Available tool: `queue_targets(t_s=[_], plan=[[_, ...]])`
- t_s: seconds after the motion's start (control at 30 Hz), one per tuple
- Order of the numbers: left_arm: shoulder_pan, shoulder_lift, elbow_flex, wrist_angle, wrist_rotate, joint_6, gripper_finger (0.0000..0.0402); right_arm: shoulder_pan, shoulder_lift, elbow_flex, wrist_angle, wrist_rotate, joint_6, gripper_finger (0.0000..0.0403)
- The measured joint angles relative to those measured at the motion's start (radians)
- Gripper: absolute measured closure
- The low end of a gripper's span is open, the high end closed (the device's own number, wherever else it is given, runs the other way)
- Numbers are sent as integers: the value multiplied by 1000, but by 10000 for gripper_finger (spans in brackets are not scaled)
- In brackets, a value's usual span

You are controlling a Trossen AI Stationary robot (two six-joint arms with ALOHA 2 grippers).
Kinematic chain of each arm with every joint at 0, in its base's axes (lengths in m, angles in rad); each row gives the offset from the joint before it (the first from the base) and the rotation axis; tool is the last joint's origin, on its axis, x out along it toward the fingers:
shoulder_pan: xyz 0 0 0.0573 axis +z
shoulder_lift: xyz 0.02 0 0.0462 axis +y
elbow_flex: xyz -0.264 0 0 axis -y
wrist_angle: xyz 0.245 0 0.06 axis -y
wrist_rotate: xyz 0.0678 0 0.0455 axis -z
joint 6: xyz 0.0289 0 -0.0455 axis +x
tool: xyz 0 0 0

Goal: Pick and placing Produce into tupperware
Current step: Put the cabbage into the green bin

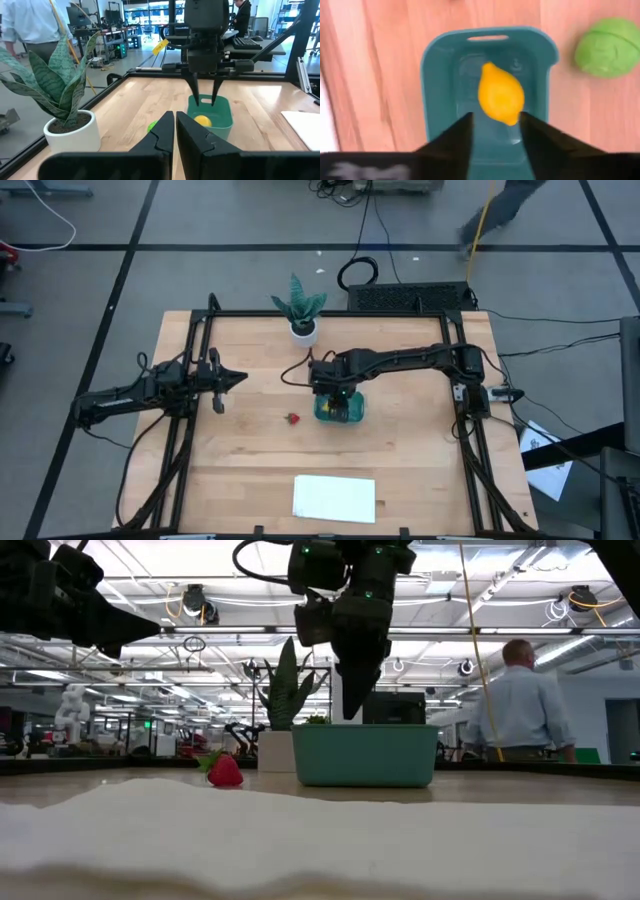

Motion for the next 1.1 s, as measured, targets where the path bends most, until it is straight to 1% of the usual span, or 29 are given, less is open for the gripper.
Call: queue_targets(t_s=[0.1,0.13,0.17,0.33,0.47,0.63,0.8,0.93,1.1], plan=[[0,0,0,0,0,0,380,1,0,0,21,-1,-45,365],[0,0,0,0,0,0,380,1,0,0,25,-1,-61,383],[0,0,0,0,0,0,380,1,0,0,25,-1,-71,391],[0,0,0,5,0,5,380,1,-8,30,-14,9,-110,398],[0,0,0,9,0,8,380,7,-82,32,45,33,-138,402],[0,0,0,22,-1,9,380,-6,-226,33,74,82,-169,402],[0,0,0,26,-1,9,380,-58,-399,32,149,83,-151,403],[0,0,0,26,-1,10,380,-74,-523,32,178,84,-165,403],[0,0,0,26,-1,11,380,-40,-662,12,180,163,-183,403]])
